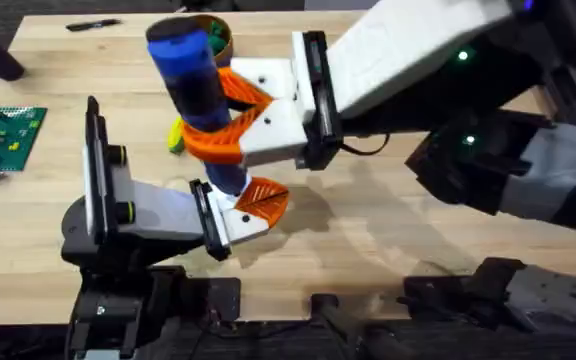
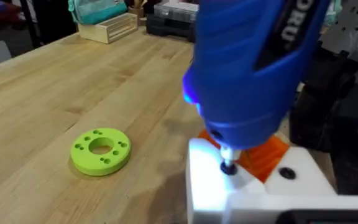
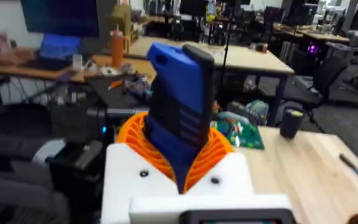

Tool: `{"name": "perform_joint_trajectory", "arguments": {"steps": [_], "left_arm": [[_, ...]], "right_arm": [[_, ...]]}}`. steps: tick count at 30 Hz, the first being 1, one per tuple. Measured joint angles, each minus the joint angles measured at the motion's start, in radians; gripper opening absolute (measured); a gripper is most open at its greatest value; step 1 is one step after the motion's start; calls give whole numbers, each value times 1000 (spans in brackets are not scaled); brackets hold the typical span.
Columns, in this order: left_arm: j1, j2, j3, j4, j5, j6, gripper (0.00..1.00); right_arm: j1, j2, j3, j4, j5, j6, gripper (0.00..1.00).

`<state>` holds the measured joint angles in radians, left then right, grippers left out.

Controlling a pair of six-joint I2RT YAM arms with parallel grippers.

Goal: Pick up the gripper from the table and insert it into the empty holder that is missing its gripper. Then pick up a screw, insert it into the mounting hole, and use the screwdriver to tighten it. Finally, clean up the table by picking up the vegetable and placing it into the bucket.

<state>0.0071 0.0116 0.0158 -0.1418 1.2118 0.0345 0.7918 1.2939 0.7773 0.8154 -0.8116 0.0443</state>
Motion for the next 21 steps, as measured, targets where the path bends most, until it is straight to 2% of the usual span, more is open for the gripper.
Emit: {"name": "perform_joint_trajectory", "arguments": {"steps": [2, 3, 7, 10, 15, 16, 21], "left_arm": [[0, 0, 0, 0, 1, 0, 14], [0, 0, 0, 0, 1, 0, 14], [0, 0, 0, 0, 1, 0, 14], [0, 0, 0, 0, 0, 0, 14], [0, 0, 0, 0, 0, 0, 14], [0, 0, 0, 0, 0, 0, 14], [0, 0, 0, 0, 0, 0, 14]], "right_arm": [[-5, 4, 15, 16, 7, 15, 8], [-23, 4, 94, -28, 4, 31, 8], [-41, 2, 220, -146, 3, 24, 8], [-42, 1, 296, -286, 3, -8, 8], [-73, 1, 393, -616, 9, -77, 8], [-122, 1, 443, -830, 59, -134, 8], [-202, 1, 484, -1055, 251, -240, 8]]}}
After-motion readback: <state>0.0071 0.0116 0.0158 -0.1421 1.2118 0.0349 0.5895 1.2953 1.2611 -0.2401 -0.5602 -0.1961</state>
